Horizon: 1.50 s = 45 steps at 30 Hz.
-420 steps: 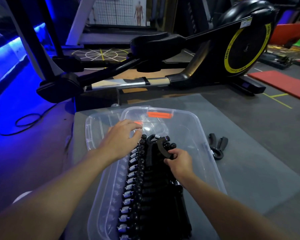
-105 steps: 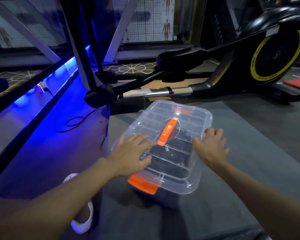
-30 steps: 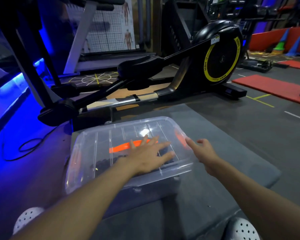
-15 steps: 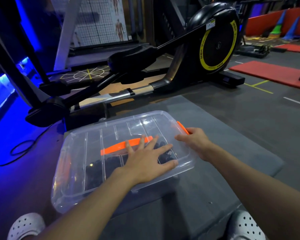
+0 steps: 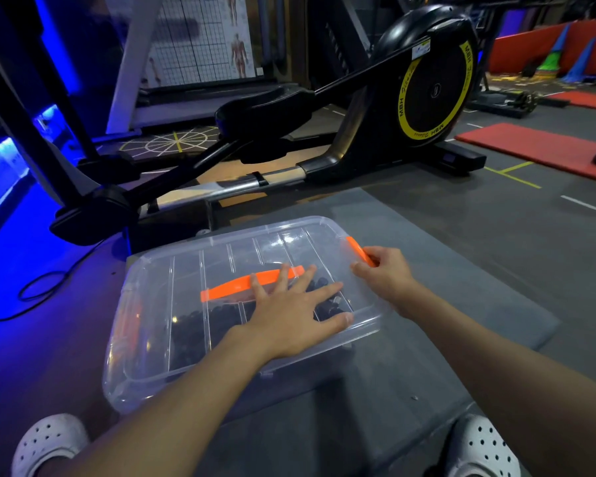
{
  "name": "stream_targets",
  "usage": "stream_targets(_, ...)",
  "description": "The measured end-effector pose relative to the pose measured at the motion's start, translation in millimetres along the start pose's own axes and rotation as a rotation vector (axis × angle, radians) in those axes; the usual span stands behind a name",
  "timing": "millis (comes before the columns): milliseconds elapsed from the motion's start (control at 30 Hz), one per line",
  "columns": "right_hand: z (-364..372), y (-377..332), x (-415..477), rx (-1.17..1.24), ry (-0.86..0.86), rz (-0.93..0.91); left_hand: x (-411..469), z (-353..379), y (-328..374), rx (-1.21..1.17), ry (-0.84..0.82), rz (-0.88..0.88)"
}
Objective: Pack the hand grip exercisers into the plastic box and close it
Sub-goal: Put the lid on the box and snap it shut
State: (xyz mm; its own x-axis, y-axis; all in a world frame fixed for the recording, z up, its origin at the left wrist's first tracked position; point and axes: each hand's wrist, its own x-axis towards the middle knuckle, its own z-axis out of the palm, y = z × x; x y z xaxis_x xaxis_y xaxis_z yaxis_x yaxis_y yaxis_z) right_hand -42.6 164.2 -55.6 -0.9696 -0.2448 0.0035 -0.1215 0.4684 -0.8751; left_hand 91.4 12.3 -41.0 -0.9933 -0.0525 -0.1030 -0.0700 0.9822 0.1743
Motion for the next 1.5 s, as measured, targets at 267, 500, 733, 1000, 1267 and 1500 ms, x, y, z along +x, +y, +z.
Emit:
stream_targets(267, 1, 0, 2, -0.06, -0.001, -0.038, -1, -2, -1, -0.036, -0.004, 0.01)
stream_targets(500, 9, -27, -2, -0.598, 0.026, -0.113, -27, -24, -53, -0.253, 0.299, -0.024)
stream_targets(733, 98, -83, -45, -0.674, -0.4, -0.633, -79, -28, -163, -0.426, 0.581, -0.684)
stream_targets(1000, 129, -79, -58, -0.911, -0.473, -0.701, -95, -4, -187, -0.963, 0.564, -0.964)
stream_targets(1267, 129, -81, -60, -0.947, -0.477, -0.686, -96, -3, -177, -1.044, 0.799, -0.85)
stream_targets(1500, 130, -80, -60, -0.967, -0.476, -0.688, -102, 1, -183, -1.195, 0.765, -0.776)
